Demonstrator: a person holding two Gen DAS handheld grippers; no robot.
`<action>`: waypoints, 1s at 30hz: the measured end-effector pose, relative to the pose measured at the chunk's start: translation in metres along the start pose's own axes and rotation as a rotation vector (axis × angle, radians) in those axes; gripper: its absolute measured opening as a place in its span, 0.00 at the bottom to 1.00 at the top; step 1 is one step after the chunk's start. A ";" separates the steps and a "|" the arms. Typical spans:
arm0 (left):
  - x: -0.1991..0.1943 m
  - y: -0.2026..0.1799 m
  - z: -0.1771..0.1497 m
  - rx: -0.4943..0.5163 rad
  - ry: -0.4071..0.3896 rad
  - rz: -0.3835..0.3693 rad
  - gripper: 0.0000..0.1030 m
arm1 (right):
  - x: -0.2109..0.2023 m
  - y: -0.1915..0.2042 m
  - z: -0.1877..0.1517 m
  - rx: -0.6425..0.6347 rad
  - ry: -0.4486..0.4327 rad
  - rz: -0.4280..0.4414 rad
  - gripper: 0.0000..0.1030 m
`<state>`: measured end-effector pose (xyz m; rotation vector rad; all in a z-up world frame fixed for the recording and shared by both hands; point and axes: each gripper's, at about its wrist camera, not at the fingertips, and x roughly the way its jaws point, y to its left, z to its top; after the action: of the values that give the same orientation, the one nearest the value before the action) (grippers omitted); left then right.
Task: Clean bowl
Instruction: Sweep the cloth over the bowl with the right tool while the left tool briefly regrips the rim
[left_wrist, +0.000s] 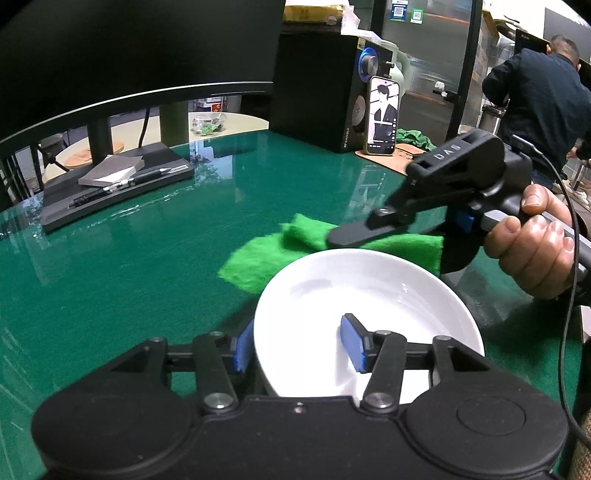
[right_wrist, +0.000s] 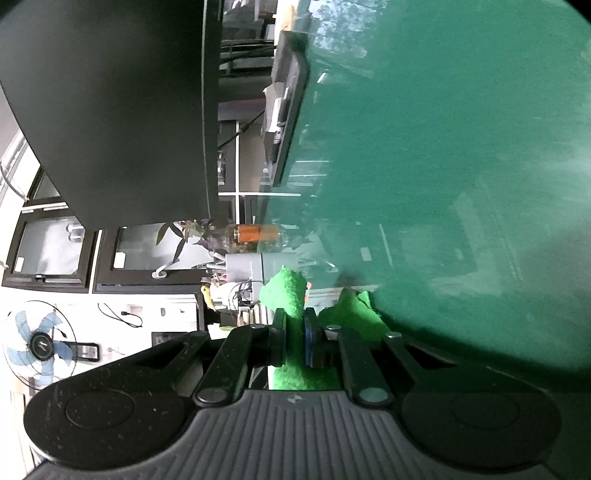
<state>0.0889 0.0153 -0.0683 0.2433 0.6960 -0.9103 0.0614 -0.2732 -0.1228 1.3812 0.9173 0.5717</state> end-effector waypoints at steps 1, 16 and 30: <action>0.001 0.000 0.001 0.000 0.000 -0.004 0.48 | 0.000 0.000 0.000 0.002 0.000 -0.001 0.10; -0.030 -0.022 -0.006 -0.007 -0.025 0.243 0.27 | 0.012 0.039 0.010 -0.210 -0.061 -0.049 0.10; -0.011 -0.001 0.006 0.148 0.042 0.081 0.26 | 0.009 0.017 0.002 -0.114 -0.009 -0.047 0.10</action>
<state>0.0862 0.0184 -0.0565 0.4204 0.6533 -0.8819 0.0713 -0.2646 -0.1084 1.2556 0.8940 0.5729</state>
